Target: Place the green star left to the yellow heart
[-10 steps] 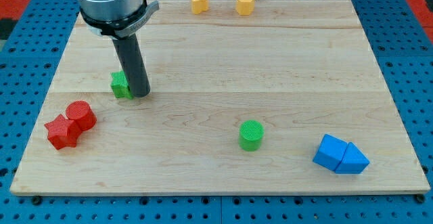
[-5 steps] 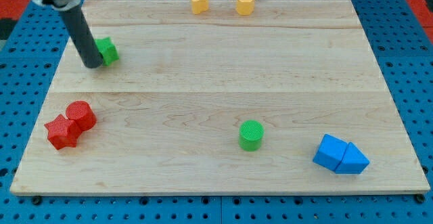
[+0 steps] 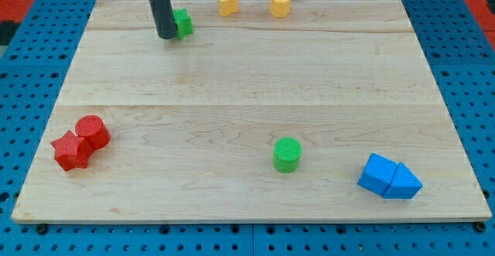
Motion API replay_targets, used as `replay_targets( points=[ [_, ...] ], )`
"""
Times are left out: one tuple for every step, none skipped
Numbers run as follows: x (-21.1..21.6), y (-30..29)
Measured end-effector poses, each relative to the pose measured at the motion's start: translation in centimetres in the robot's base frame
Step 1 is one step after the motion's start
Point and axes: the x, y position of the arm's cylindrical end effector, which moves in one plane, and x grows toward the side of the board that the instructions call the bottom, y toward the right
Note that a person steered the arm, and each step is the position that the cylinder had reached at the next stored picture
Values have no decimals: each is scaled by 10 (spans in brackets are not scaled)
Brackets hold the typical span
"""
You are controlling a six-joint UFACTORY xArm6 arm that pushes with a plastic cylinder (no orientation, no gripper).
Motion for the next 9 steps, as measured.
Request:
replay_targets(
  points=[
    [0,15],
    [-8,15],
    [-23,15],
    [-40,15],
    [-54,15],
    [-55,19],
    [0,22],
    [65,34],
    [108,44]
  ],
)
